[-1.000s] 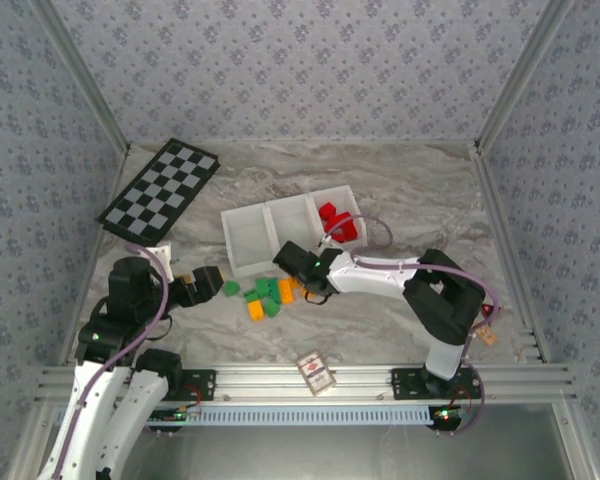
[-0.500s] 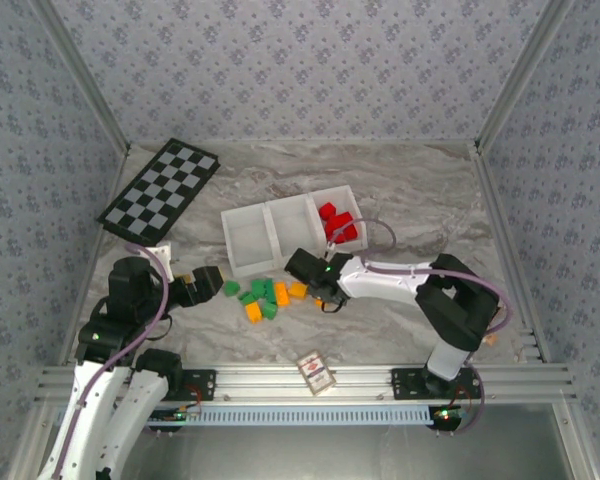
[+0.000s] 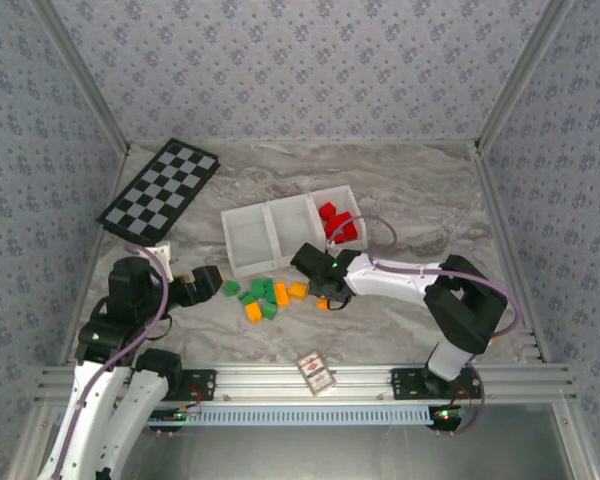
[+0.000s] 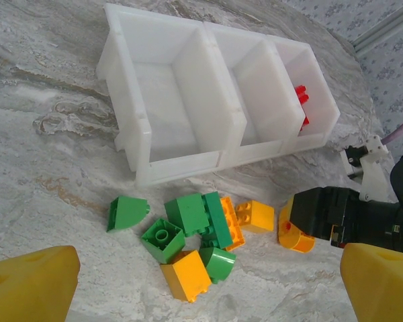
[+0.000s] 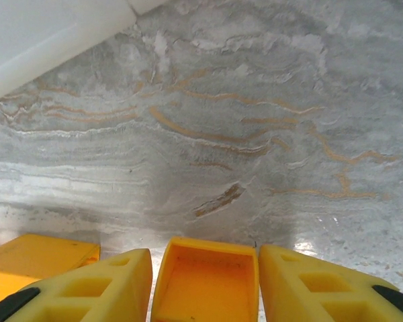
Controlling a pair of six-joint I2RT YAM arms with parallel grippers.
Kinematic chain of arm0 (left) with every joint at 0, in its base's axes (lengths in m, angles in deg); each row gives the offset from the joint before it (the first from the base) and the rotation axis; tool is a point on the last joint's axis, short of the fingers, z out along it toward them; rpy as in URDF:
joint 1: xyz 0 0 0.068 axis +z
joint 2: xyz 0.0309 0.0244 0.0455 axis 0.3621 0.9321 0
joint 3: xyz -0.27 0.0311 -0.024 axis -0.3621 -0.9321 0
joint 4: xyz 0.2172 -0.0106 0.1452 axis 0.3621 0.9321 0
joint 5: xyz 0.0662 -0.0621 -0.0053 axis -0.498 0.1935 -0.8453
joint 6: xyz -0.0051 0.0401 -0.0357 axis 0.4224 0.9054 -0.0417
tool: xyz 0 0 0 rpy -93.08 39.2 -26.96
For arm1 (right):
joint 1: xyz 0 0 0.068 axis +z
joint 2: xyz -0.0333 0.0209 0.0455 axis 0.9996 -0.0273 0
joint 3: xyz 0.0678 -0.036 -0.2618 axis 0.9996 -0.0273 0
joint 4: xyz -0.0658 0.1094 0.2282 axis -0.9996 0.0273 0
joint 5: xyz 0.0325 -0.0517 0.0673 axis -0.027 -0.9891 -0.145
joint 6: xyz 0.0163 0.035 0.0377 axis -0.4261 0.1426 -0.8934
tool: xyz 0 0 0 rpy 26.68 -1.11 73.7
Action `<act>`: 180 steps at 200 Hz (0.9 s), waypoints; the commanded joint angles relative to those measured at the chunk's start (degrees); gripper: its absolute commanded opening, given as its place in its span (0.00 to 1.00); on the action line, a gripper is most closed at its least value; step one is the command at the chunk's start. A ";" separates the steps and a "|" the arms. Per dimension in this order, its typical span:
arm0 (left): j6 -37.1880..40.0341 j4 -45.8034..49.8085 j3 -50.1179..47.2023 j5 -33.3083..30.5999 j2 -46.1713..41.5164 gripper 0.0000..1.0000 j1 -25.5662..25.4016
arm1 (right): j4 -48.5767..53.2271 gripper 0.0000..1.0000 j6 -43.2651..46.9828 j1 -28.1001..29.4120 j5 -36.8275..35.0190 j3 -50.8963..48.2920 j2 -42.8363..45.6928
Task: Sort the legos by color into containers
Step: Pick up the lego from the bottom-center of the table, then place the lego in the container.
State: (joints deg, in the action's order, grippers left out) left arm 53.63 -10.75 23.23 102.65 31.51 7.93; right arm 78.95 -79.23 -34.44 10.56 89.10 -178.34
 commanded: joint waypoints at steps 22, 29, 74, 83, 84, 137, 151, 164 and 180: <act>0.87 -0.64 0.26 -0.39 -0.62 1.00 -0.51 | 0.80 0.46 2.12 0.04 2.81 1.00 -3.82; 0.94 -0.70 0.24 -0.41 -0.63 1.00 -0.60 | 0.94 0.45 2.38 0.12 2.85 1.39 -4.18; 0.88 -0.67 0.26 -0.40 -0.71 1.00 -0.59 | 5.46 0.25 5.71 0.01 1.93 4.35 -3.42; 0.86 -0.76 0.22 -0.40 -0.68 1.00 -0.58 | 6.73 0.21 6.93 -0.12 1.26 5.45 -2.76; 0.86 -0.79 0.20 -0.41 -0.70 1.00 -0.59 | 6.85 0.21 7.08 -0.16 1.18 5.61 -2.67; 0.87 -0.98 0.07 -0.21 -0.58 1.00 -0.59 | 9.36 0.14 22.71 -4.78 0.54 19.12 -1.05; 0.87 -0.91 0.09 -0.17 -0.40 1.00 -0.59 | 9.54 0.14 29.32 -6.93 2.42 25.12 -3.49; 0.87 -0.85 0.09 -0.17 -0.44 1.00 -0.59 | 11.37 0.14 34.01 -8.85 3.96 31.66 -7.52; 0.87 -0.87 0.05 -0.29 -0.52 1.00 -0.59 | 13.16 0.14 39.08 -11.19 7.41 39.53 -13.01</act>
State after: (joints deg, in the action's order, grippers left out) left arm 53.63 -10.75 23.23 102.65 31.51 7.91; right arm 88.00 -52.37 -42.90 13.99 119.74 -184.29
